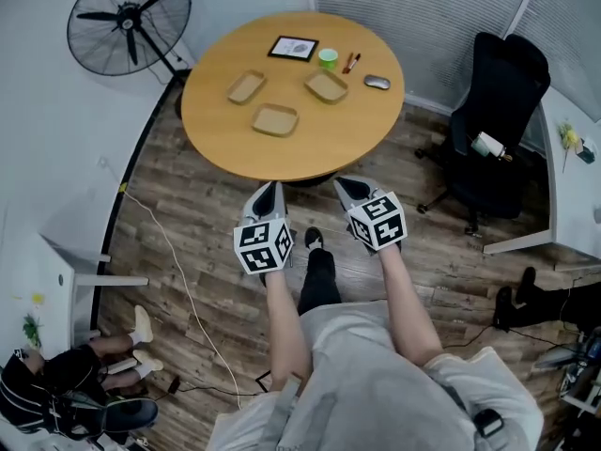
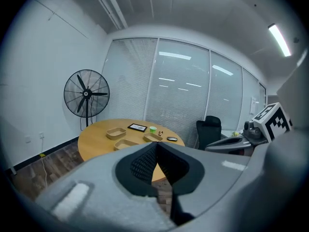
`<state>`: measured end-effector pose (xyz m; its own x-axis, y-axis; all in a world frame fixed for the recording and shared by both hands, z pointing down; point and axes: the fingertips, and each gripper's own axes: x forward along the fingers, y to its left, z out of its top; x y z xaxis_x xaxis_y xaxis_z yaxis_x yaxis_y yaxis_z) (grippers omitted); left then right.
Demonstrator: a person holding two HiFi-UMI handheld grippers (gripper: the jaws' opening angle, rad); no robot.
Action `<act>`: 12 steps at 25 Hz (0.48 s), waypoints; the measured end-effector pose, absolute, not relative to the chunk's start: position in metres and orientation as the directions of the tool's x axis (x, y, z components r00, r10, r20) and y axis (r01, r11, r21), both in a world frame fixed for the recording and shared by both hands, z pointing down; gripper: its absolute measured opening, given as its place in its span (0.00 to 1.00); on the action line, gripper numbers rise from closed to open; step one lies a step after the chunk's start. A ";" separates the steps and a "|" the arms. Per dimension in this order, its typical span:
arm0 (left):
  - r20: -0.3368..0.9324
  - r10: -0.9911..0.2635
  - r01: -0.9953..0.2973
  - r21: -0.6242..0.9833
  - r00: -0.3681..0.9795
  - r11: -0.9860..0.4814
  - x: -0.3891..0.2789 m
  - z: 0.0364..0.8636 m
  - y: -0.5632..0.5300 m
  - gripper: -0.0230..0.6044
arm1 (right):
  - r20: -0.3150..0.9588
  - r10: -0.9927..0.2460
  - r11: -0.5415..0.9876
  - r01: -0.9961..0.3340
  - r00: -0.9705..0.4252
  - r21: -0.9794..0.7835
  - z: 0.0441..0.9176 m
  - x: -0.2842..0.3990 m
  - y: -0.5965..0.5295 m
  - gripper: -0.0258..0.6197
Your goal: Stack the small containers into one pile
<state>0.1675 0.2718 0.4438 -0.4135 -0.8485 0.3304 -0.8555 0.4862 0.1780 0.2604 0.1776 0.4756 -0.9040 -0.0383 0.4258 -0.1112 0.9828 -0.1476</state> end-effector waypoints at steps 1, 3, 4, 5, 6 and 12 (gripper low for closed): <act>0.338 -0.849 -0.857 0.180 -0.406 0.482 0.157 0.447 0.263 0.04 | 0.433 -0.038 0.983 -0.112 -0.900 -0.146 0.477 0.249 0.169 0.04; 0.356 -0.848 -0.859 0.186 -0.393 0.476 0.135 0.453 0.246 0.04 | 0.444 -0.038 0.981 -0.118 -0.895 -0.153 0.480 0.227 0.153 0.04; 0.363 -0.846 -0.859 0.189 -0.389 0.476 0.124 0.456 0.238 0.04 | 0.445 -0.037 0.979 -0.121 -0.895 -0.163 0.482 0.216 0.145 0.04; 0.370 -0.845 -0.858 0.192 -0.387 0.477 0.112 0.458 0.232 0.04 | 0.443 -0.036 0.976 -0.126 -0.896 -0.176 0.482 0.205 0.137 0.04; 0.375 -0.843 -0.856 0.194 -0.386 0.479 0.099 0.459 0.225 0.04 | 0.441 -0.036 0.973 -0.131 -0.897 -0.188 0.483 0.193 0.129 0.04; 0.409 -0.820 -0.841 0.192 -0.400 0.506 0.019 0.469 0.200 0.04 | 0.466 -0.050 0.970 -0.154 -0.883 -0.189 0.493 0.117 0.097 0.04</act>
<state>0.0185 0.2005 0.4686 -0.4003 -0.8199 0.4094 -0.8408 0.5062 0.1917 0.1171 0.0969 0.4925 -0.8835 -0.0500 0.4658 -0.1545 0.9698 -0.1889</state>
